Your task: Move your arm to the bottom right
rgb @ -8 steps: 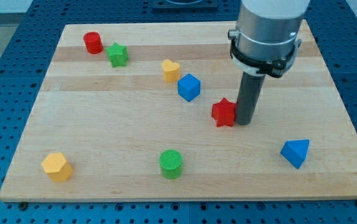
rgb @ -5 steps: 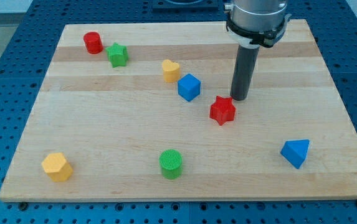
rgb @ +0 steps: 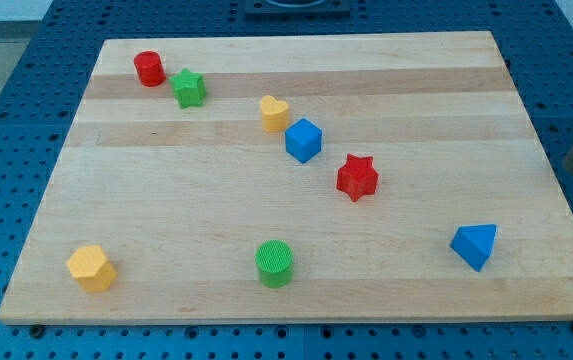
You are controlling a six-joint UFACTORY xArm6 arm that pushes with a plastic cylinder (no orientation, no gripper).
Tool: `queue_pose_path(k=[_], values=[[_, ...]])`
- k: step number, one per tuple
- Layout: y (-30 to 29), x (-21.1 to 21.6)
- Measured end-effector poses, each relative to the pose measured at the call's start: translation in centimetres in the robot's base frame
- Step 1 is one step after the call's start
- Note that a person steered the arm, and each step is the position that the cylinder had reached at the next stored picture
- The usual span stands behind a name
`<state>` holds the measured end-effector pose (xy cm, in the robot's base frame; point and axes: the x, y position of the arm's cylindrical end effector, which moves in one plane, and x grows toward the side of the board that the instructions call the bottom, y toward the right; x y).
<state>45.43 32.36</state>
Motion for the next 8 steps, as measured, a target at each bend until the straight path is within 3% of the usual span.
queue_pose_path(k=[1, 3, 5, 8], values=[[2.0, 0.0], [-0.5, 7.3], [-6.5, 8.0], [-8.3, 8.0]])
